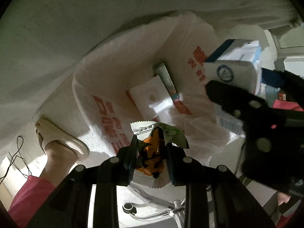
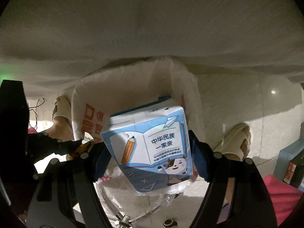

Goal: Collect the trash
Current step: 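Lower the snack packet with the left tool while the right tool lowers the milk carton into the bag, then open both tools to drop the packet and carton into the bag, then raise both tools back toward the remaining trash on the bed, then grasp the white tube box with the left tool while the right tool grasps the red-white ointment box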

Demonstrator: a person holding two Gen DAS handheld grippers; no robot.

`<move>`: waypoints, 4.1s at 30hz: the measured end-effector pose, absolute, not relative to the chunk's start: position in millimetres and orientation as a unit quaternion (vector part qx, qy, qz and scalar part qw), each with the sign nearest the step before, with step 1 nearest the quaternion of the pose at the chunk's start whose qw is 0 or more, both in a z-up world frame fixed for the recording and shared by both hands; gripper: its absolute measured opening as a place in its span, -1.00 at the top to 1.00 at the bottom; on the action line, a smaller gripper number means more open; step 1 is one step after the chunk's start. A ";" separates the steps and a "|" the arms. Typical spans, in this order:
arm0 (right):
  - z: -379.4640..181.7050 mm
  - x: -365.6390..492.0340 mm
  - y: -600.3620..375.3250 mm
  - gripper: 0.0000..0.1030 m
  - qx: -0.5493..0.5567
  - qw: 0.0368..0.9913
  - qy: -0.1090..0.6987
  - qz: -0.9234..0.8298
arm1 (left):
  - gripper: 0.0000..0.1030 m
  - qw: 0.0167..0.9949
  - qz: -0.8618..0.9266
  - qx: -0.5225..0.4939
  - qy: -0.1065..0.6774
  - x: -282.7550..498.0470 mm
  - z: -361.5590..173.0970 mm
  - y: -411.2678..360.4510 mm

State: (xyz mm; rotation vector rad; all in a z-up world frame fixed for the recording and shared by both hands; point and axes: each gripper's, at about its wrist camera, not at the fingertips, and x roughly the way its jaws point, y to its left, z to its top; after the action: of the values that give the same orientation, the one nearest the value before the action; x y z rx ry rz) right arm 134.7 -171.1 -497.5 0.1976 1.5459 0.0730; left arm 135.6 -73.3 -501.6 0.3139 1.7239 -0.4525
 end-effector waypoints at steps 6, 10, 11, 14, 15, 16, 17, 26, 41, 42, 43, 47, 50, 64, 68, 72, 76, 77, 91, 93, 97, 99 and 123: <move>-519.2 139.5 -170.7 -0.42 0.113 0.693 0.712 0.028 | 0.45 0.613 -0.193 0.133 0.755 139.9 -509.9 -75.4; -526.5 140.8 -172.7 -0.42 0.123 0.683 0.719 0.034 | 0.45 0.607 -0.189 0.128 0.761 141.9 -514.7 -75.5; -527.8 141.0 -175.2 -0.42 0.126 0.681 0.720 0.037 | 0.45 0.606 -0.189 0.127 0.762 141.9 -515.6 -76.0; -532.3 141.4 -174.3 -0.43 0.138 0.671 0.727 0.046 | 0.22 0.604 -0.183 0.124 0.765 143.3 -517.3 -77.1; -533.3 140.5 -174.4 -0.43 0.140 0.670 0.728 0.046 | 0.08 0.604 -0.184 0.121 0.766 143.4 -517.8 -77.3; -534.0 140.4 -174.4 -0.43 0.139 0.669 0.729 0.045 | 0.01 0.603 -0.184 0.120 0.767 143.3 -518.3 -77.4; -535.0 140.3 -175.4 -0.43 0.139 0.667 0.731 0.044 | -0.07 0.602 -0.179 0.120 0.769 144.0 -519.1 -76.8; -535.7 137.3 -182.3 -0.45 0.146 0.663 0.733 0.035 | -0.16 0.596 -0.170 0.108 0.778 145.2 -518.0 -72.0; -432.0 116.7 -188.0 -0.65 0.072 0.730 0.677 0.062 | -0.28 0.620 -0.125 0.127 0.764 111.1 -433.7 -50.5; -418.9 114.9 -189.4 -0.65 0.066 0.738 0.668 0.067 | -0.28 0.624 -0.122 0.117 0.763 108.7 -425.1 -46.2; -400.7 112.6 -191.0 -0.65 0.056 0.749 0.656 0.073 | -0.28 0.631 -0.120 0.097 0.760 105.6 -408.7 -38.3; -319.0 108.2 -197.7 -0.68 -0.012 0.800 0.593 0.094 | -0.39 0.660 -0.100 0.044 0.744 105.7 -352.8 -14.1; -245.9 107.5 -197.6 -0.82 -0.079 0.840 0.526 0.108 | -0.57 0.706 -0.059 0.035 0.705 114.4 -298.4 4.6; -39.5 133.8 -199.7 -0.87 -0.272 0.852 0.363 0.263 | -0.78 0.789 0.071 -0.102 0.602 182.4 -96.4 64.4; -22.7 156.6 -201.3 -0.87 -0.296 0.817 0.368 0.331 | -0.78 0.784 0.089 -0.141 0.598 204.6 -80.2 72.8; -24.1 178.3 -196.5 -0.87 -0.329 0.789 0.374 0.360 | -0.78 0.777 0.110 -0.159 0.599 227.9 -83.9 71.8; -39.3 209.3 -187.4 -0.87 -0.340 0.759 0.391 0.395 | -0.78 0.766 0.125 -0.162 0.609 257.1 -108.6 70.3; -43.6 216.3 -185.5 -0.87 -0.342 0.753 0.394 0.402 | -0.78 0.763 0.124 -0.168 0.612 261.8 -114.2 70.3; -152.2 289.0 -148.1 -0.87 -0.380 0.659 0.464 0.454 | -0.78 0.708 0.168 -0.229 0.646 317.3 -213.2 81.3; -172.4 290.4 -143.4 -0.87 -0.386 0.647 0.473 0.457 | -0.78 0.699 0.171 -0.237 0.652 320.7 -226.4 81.9; -212.5 295.4 -137.6 -0.87 -0.392 0.621 0.495 0.465 | -0.78 0.695 0.181 -0.237 0.654 326.5 -247.5 81.7; -228.2 298.6 -136.0 -0.87 -0.391 0.612 0.503 0.468 | -0.78 0.696 0.182 -0.239 0.652 327.8 -253.4 81.7; -309.4 314.0 -136.5 -0.36 -0.372 0.600 0.535 0.464 | -0.41 0.687 0.258 -0.251 0.631 327.1 -283.6 72.6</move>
State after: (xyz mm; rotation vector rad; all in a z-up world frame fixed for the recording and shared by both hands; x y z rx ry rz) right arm 314.0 -136.5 -309.4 -0.8632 1.2406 1.0754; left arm 327.1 72.6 -283.6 -0.5623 1.4126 0.5765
